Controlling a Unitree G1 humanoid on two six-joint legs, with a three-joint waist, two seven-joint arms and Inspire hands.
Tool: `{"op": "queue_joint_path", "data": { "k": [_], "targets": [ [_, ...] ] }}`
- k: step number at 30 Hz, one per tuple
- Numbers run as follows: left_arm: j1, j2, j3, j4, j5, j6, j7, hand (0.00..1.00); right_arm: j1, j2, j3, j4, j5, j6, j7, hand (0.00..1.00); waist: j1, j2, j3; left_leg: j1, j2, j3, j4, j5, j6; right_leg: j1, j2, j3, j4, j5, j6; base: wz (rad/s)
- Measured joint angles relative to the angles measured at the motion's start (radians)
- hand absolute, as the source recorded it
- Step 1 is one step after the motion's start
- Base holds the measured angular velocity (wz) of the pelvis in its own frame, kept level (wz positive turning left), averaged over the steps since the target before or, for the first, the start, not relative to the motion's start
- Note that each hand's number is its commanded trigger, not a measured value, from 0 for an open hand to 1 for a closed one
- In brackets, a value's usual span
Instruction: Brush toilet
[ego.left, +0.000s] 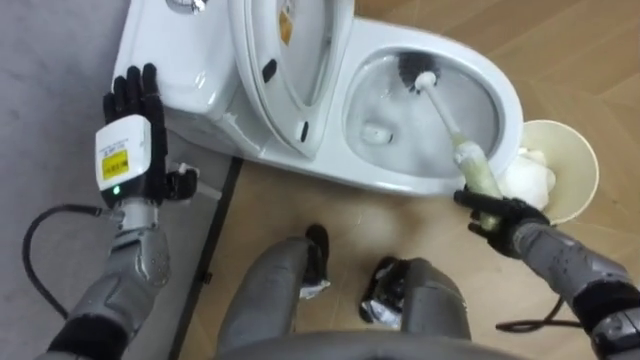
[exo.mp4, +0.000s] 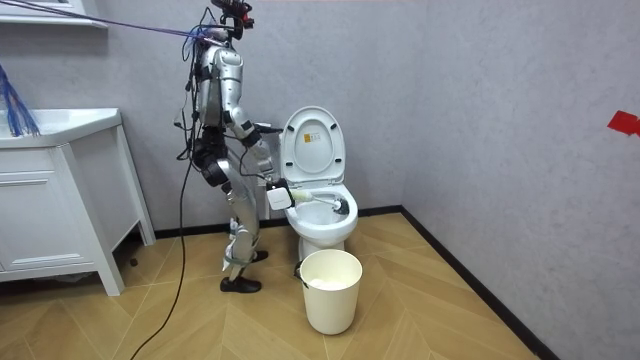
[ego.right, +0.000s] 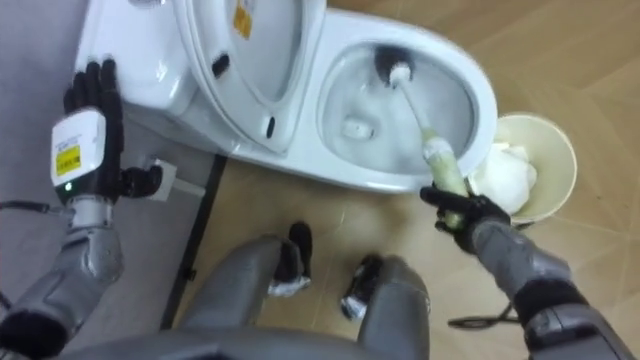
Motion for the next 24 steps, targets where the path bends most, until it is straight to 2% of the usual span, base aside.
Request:
{"op": "queue_joint_path", "data": {
  "k": [3, 5, 6, 8, 10, 11, 12, 13, 14, 16, 17, 18, 19, 21, 22, 24],
  "targets": [
    [0.097, -0.032, 0.05, 0.024, 0.004, -0.009, -0.002, 0.0, 0.073, 0.001, -0.041, -0.024, -0.074, 0.0, 0.0, 1.0, -0.002, -0.005, -0.0168, 0.077, -0.001, -0.001, -0.056, 0.001, -0.001, 0.088, 0.016, -0.011, -0.084, 0.024, 0.01, -0.03],
    [0.151, -0.057, 0.068, 0.028, 0.006, -0.019, -0.002, 0.0, 0.128, 0.001, -0.067, -0.06, -0.139, 0.0, -0.003, 1.0, 0.002, -0.014, -0.0198, 0.136, -0.005, 0.008, -0.088, 0.001, -0.001, 0.147, 0.022, -0.008, -0.126, 0.029, 0.02, -0.07],
    [0.186, -0.076, 0.089, 0.029, 0.006, -0.02, -0.001, 0.0, 0.158, 0.001, -0.067, -0.084, -0.203, 0.0, -0.004, 1.0, 0.003, -0.021, -0.0247, 0.177, -0.005, 0.012, -0.105, 0.0, -0.001, 0.19, 0.031, 0.002, -0.159, 0.035, 0.029, -0.1],
    [0.228, -0.085, 0.108, 0.033, 0.0, -0.03, -0.001, 0.0, 0.204, 0.001, -0.083, -0.118, -0.297, 0.0, -0.004, 1.0, 0.002, -0.032, -0.0336, 0.221, -0.006, 0.013, -0.126, -0.001, -0.003, 0.238, 0.039, -0.001, -0.203, 0.042, 0.034, -0.05],
    [0.268, -0.099, 0.142, 0.029, -0.002, -0.053, 0.005, 0.0, 0.272, 0.0, -0.125, -0.205, -0.409, 0.0, -0.011, 1.0, 0.001, -0.039, -0.0352, 0.268, -0.005, 0.011, -0.147, -0.006, -0.008, 0.296, 0.048, -0.006, -0.24, 0.046, 0.037, 0.0],
    [0.277, -0.102, 0.148, 0.019, -0.001, -0.053, 0.005, 0.0, 0.293, 0.0, -0.14, -0.235, -0.444, 0.0, -0.012, 1.0, 0.001, -0.04, -0.0352, 0.277, -0.005, 0.01, -0.147, -0.007, -0.01, 0.31, 0.05, -0.006, -0.247, 0.046, 0.038, 0.0],
    [0.308, -0.118, 0.17, -0.015, -0.001, -0.059, 0.012, 0.0, 0.333, 0.004, -0.172, -0.294, -0.495, -0.013, -0.01, 1.0, 0.001, -0.04, -0.0359, 0.3, -0.005, 0.008, -0.15, -0.012, -0.012, 0.334, 0.053, -0.007, -0.26, 0.046, 0.038, -0.05],
    [0.336, -0.136, 0.189, -0.041, -0.003, -0.069, 0.029, 0.0, 0.367, 0.024, -0.226, -0.345, -0.511, -0.078, -0.012, 1.0, -0.002, -0.04, -0.0372, 0.328, -0.006, 0.008, -0.159, -0.013, -0.013, 0.361, 0.056, -0.005, -0.274, 0.047, 0.04, -0.07],
    [0.348, -0.143, 0.196, -0.051, -0.004, -0.076, 0.037, 0.0, 0.377, 0.035, -0.252, -0.368, -0.511, -0.118, -0.016, 1.0, -0.005, -0.039, -0.0387, 0.343, -0.005, 0.008, -0.167, -0.014, -0.016, 0.374, 0.059, -0.003, -0.283, 0.048, 0.041, -0.06],
    [0.368, -0.151, 0.217, -0.055, -0.011, -0.107, 0.049, 0.0, 0.382, 0.077, -0.336, -0.411, -0.511, -0.257, -0.043, 1.0, -0.013, -0.046, -0.0531, 0.403, -0.002, 0.008, -0.206, -0.018, -0.022, 0.429, 0.072, -0.003, -0.322, 0.055, 0.042, -0.02],
    [0.371, -0.153, 0.221, -0.054, -0.025, -0.118, 0.053, 0.0, 0.38, 0.083, -0.349, -0.413, -0.512, -0.286, -0.048, 1.0, -0.012, -0.045, -0.0589, 0.417, -0.002, 0.008, -0.215, -0.019, -0.025, 0.444, 0.075, -0.003, -0.332, 0.055, 0.042, 0.0],
    [0.374, -0.16, 0.23, -0.053, -0.045, -0.131, 0.064, 0.0, 0.377, 0.089, -0.376, -0.418, -0.514, -0.332, -0.054, 1.0, -0.008, -0.046, -0.0604, 0.441, -0.002, 0.006, -0.218, -0.022, -0.028, 0.474, 0.08, -0.003, -0.347, 0.056, 0.043, 0.0],
    [0.381, -0.162, 0.235, -0.051, -0.064, -0.143, 0.072, 0.0, 0.376, 0.091, -0.389, -0.43, -0.523, -0.362, -0.063, 1.0, -0.006, -0.047, -0.0604, 0.458, -0.003, 0.006, -0.224, -0.024, -0.031, 0.493, 0.083, -0.003, -0.359, 0.058, 0.043, 0.0],
    [0.399, -0.163, 0.24, -0.039, -0.075, -0.16, 0.085, 0.0, 0.383, 0.099, -0.409, -0.442, -0.548, -0.395, -0.073, 1.0, -0.005, -0.052, -0.06, 0.476, -0.003, 0.008, -0.237, -0.024, -0.034, 0.511, 0.091, 0.0, -0.378, 0.064, 0.041, -0.07],
    [0.411, -0.164, 0.245, -0.012, -0.089, -0.175, 0.086, 0.0, 0.391, 0.103, -0.414, -0.442, -0.551, -0.406, -0.077, 1.0, -0.005, -0.056, -0.0599, 0.482, -0.002, 0.008, -0.239, -0.027, -0.038, 0.522, 0.097, 0.003, -0.395, 0.069, 0.039, -0.11],
    [0.418, -0.169, 0.254, 0.069, -0.112, -0.177, 0.084, 0.0, 0.405, 0.105, -0.419, -0.438, -0.575, -0.408, -0.085, 1.0, -0.012, -0.061, -0.0591, 0.492, -0.002, 0.009, -0.246, -0.029, -0.042, 0.531, 0.1, 0.006, -0.406, 0.071, 0.038, -0.08]
  ]
}}
